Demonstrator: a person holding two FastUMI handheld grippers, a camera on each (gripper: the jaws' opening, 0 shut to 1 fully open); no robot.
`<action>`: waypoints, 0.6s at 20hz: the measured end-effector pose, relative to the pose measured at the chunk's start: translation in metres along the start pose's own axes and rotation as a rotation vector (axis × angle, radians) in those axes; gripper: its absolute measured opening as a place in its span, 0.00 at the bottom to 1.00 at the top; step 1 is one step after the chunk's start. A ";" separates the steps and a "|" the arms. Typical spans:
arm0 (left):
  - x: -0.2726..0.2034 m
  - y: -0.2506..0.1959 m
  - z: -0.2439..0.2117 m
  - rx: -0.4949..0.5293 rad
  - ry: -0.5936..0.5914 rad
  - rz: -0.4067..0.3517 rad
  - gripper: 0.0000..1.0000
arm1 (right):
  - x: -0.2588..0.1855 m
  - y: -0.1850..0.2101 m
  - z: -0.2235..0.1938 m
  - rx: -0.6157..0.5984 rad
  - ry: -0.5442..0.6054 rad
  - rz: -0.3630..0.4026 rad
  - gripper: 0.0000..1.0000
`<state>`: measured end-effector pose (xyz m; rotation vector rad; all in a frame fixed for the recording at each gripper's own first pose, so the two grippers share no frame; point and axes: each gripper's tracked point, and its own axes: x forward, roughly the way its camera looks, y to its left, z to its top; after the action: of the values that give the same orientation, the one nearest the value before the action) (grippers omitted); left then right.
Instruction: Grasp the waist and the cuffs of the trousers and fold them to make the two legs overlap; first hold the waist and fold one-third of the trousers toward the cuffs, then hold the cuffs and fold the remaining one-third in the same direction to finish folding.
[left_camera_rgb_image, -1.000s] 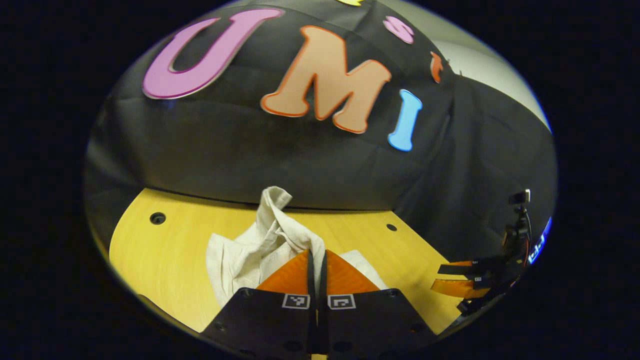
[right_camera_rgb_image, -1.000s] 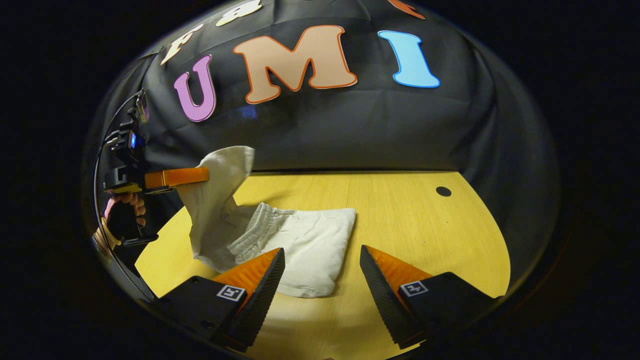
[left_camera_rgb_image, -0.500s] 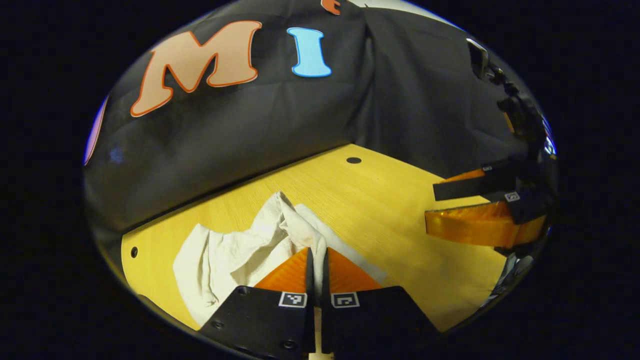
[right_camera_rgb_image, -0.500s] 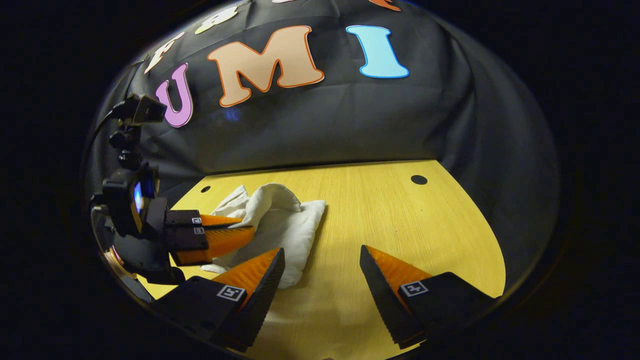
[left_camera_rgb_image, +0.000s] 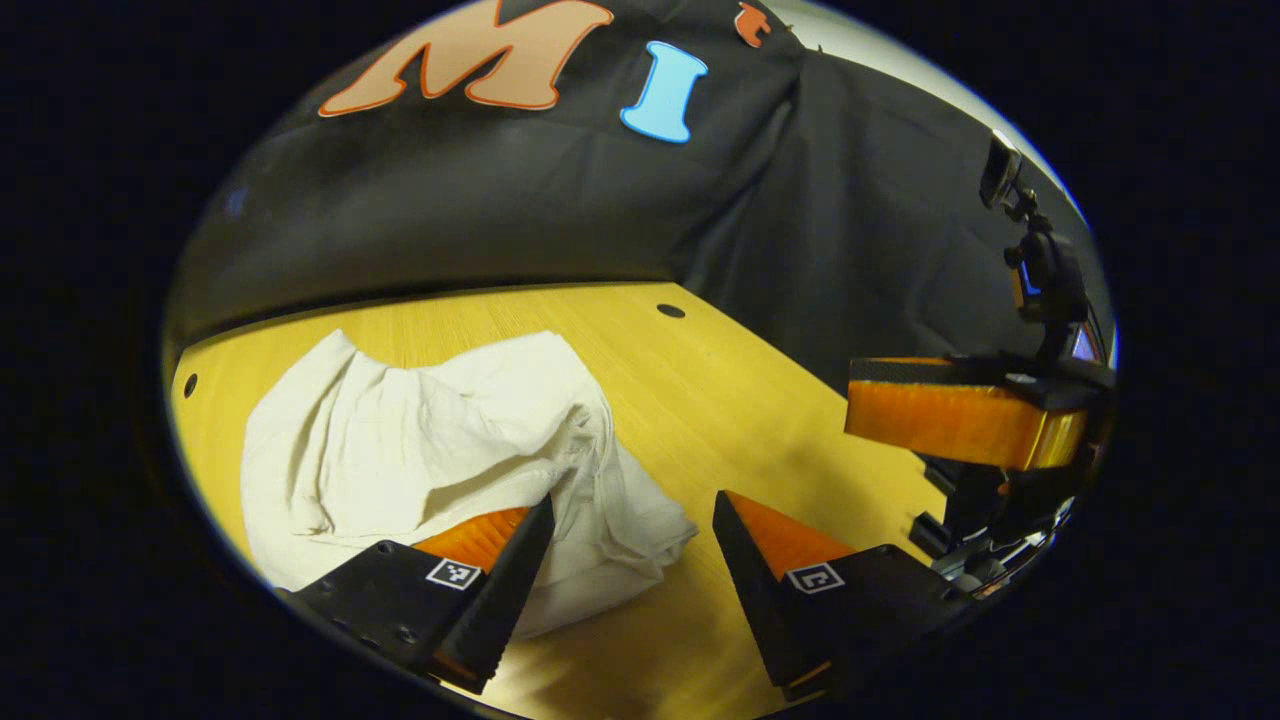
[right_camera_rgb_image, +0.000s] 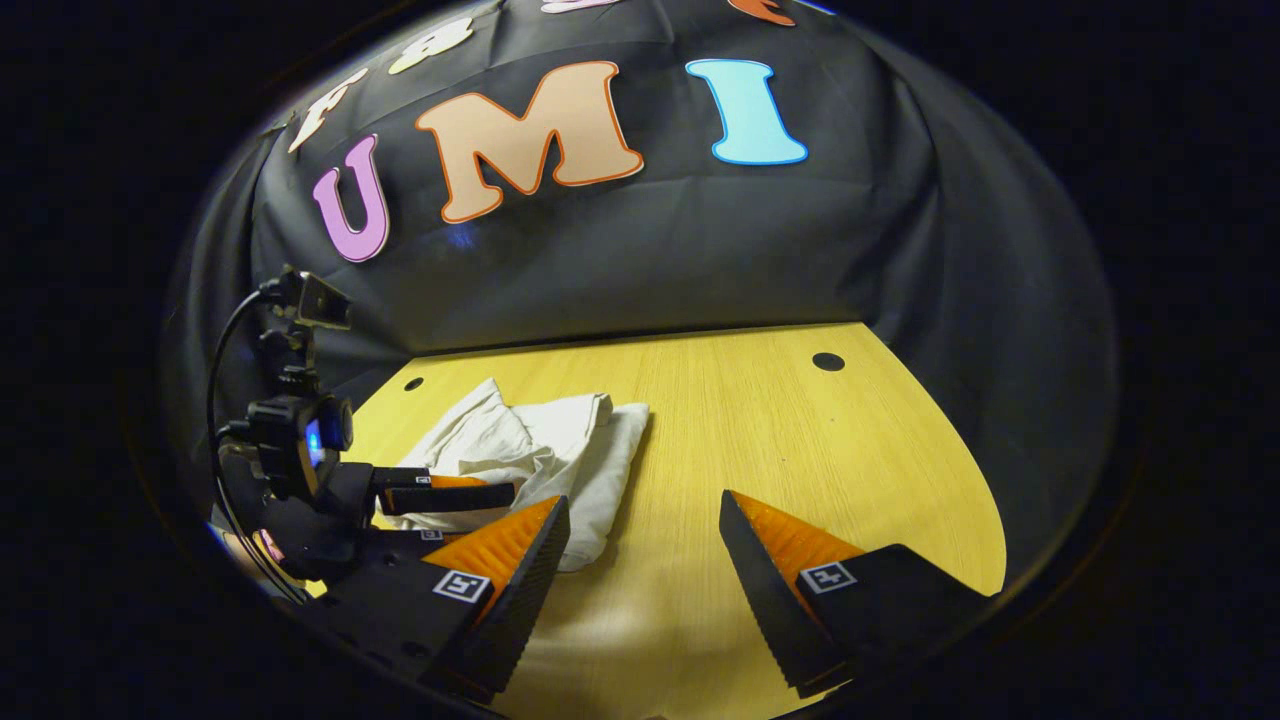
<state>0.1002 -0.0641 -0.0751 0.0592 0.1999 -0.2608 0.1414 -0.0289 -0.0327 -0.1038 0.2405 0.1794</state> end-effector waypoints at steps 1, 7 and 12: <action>-0.013 0.007 0.014 0.001 -0.037 0.044 0.94 | -0.004 0.006 0.004 0.006 -0.010 0.012 0.97; -0.133 0.100 0.055 0.020 -0.232 0.450 0.93 | -0.040 0.046 0.052 -0.010 -0.186 0.090 0.97; -0.197 0.119 0.034 -0.019 -0.249 0.574 0.93 | -0.071 0.050 0.061 -0.031 -0.306 0.051 0.96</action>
<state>-0.0487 0.0967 0.0016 0.0625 -0.0663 0.3059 0.0778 0.0159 0.0401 -0.0992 -0.0642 0.2467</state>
